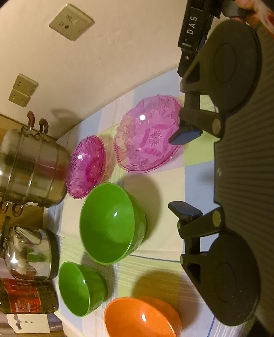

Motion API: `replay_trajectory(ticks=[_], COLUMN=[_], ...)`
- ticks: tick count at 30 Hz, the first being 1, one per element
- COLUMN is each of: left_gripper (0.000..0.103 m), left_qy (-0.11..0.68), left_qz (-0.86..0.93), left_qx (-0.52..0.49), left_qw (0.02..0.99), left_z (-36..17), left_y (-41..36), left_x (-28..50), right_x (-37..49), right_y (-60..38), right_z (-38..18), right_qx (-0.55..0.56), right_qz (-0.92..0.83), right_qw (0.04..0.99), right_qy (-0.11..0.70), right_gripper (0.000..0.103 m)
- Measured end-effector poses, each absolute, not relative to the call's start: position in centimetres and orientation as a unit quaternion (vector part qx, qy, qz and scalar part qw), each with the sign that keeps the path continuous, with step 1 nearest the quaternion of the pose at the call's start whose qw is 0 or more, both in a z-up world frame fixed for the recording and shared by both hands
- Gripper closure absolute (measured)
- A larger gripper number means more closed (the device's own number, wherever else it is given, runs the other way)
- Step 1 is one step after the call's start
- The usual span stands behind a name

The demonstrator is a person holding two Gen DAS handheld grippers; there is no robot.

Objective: Organize plates and bowls
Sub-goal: 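Withdraw both grippers and move them to the remaining pink plate, then close the left gripper on the pink plate rim while the right gripper grips beside it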

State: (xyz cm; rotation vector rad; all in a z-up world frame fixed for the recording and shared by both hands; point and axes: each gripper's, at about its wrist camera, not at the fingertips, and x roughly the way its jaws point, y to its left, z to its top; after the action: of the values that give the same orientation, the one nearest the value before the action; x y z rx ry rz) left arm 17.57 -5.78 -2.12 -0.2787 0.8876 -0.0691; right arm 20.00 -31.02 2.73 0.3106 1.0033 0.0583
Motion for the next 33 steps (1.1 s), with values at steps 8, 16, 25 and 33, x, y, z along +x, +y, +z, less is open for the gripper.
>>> replay_trajectory(ticks=[8,16,25,33], left_gripper=[0.048,0.05,0.061,0.077], left_qy=[0.426,0.437,0.442,0.444], left_qz=[-0.028,-0.032,-0.033,-0.032], left_qx=[-0.132,-0.14,-0.161,-0.166], left_qw=[0.895,0.888,0.882,0.88], left_z=[-4.8,-7.1,-8.8,-9.8], left_y=[-6.3,-6.5,-6.9,-7.1], left_x=[19.9,22.3,24.4,25.8], right_x=[22.5,24.9,26.8,27.9], right_y=[-31.7,-32.3,-32.3,-32.5], right_z=[0.2,-1.8,-3.4,-4.7], right_qx=[0.152,0.158,0.167,0.174], right_qz=[0.02,0.009,0.005,0.004], right_qw=[0.859,0.854,0.851,0.846], right_qy=[0.489,0.495,0.498,0.505], right_gripper=[0.046,0.047,0.051,0.061])
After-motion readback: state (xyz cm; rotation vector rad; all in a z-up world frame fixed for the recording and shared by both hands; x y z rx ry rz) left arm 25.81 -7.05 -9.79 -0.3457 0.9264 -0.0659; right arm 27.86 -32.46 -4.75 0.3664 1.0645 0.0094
